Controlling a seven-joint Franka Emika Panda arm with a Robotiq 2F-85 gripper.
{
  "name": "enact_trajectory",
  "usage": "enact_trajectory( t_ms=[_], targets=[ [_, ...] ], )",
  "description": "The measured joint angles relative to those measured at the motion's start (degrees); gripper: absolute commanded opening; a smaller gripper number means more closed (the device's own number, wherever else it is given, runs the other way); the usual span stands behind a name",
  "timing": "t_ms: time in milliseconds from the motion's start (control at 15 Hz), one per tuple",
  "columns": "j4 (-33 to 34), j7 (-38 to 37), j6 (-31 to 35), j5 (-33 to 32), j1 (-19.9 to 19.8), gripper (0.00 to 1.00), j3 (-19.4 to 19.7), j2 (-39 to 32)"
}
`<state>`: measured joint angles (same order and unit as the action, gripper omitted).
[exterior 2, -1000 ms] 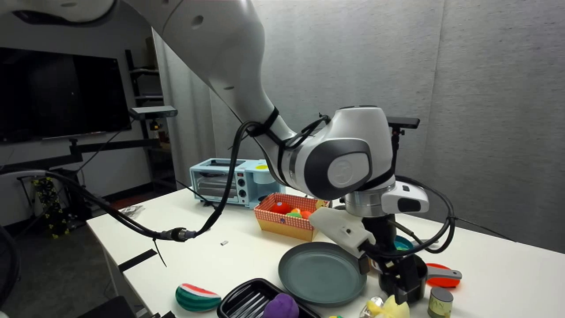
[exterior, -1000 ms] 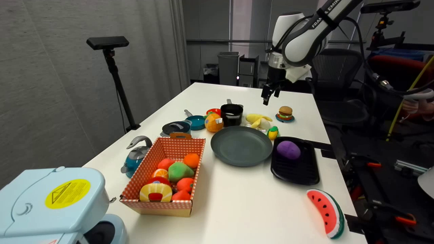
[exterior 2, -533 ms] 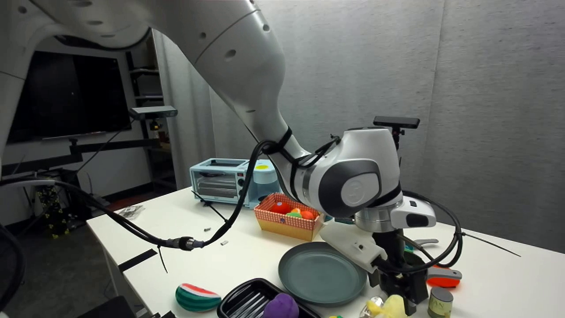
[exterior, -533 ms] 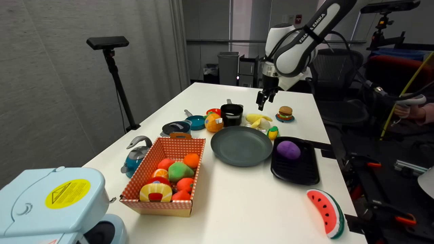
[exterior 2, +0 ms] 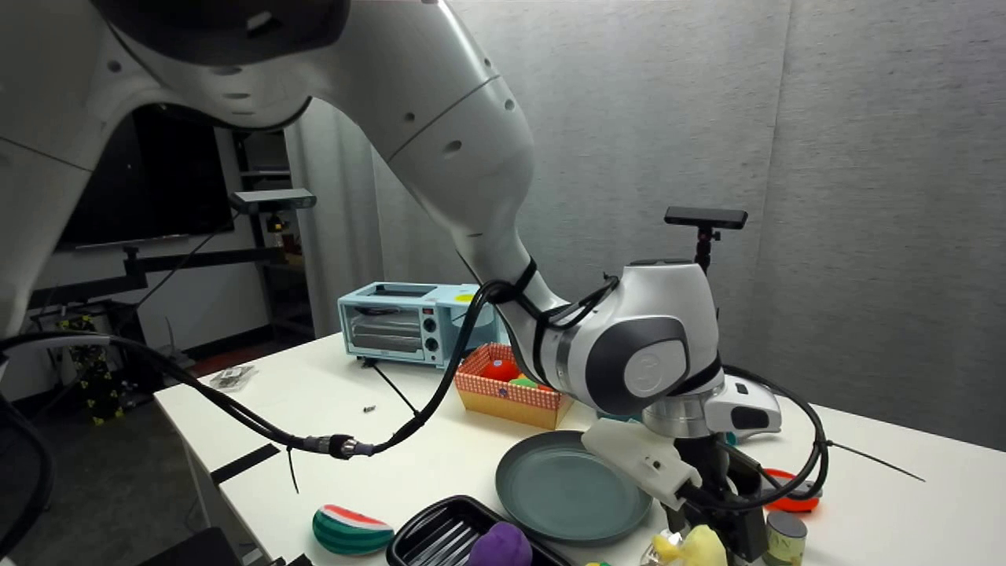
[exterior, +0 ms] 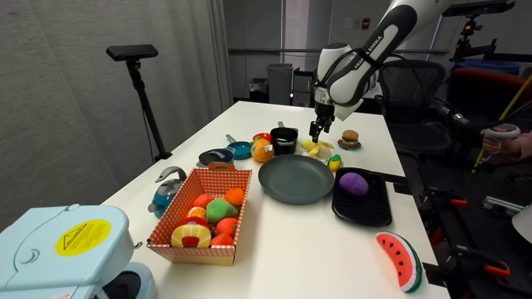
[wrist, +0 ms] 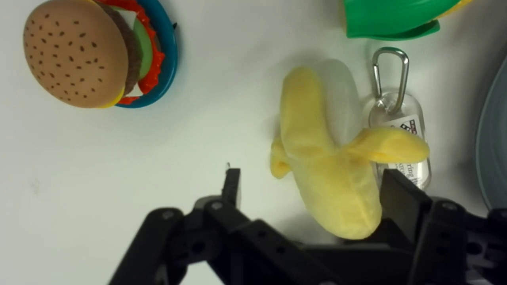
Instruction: Put the banana plush toy on the black tray
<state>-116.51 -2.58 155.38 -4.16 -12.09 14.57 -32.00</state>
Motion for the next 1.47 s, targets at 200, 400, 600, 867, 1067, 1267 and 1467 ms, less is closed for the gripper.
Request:
enact_trajectory(
  t_ms=[200,400,600,867,1067,1267,1467],
  targets=[
    [0.98,0.0,0.01,0.0,0.01,0.88,-0.31,-1.96],
    [1.72,0.02,0.02,0.0,0.03,0.87,-0.49,-3.45],
    [2.33,0.06,0.02,-0.01,0.05,0.53,-0.58,-4.49],
    [2.82,0.07,0.02,-0.01,0.11,0.2,-0.66,-5.3],
    [2.94,0.07,0.02,-0.05,0.36,0.02,-0.65,-5.35],
    [2.99,0.06,0.02,-0.08,0.81,0.03,-0.63,-5.2],
    [2.7,0.07,0.02,-0.08,1.65,0.03,-0.88,-4.42]
  ],
)
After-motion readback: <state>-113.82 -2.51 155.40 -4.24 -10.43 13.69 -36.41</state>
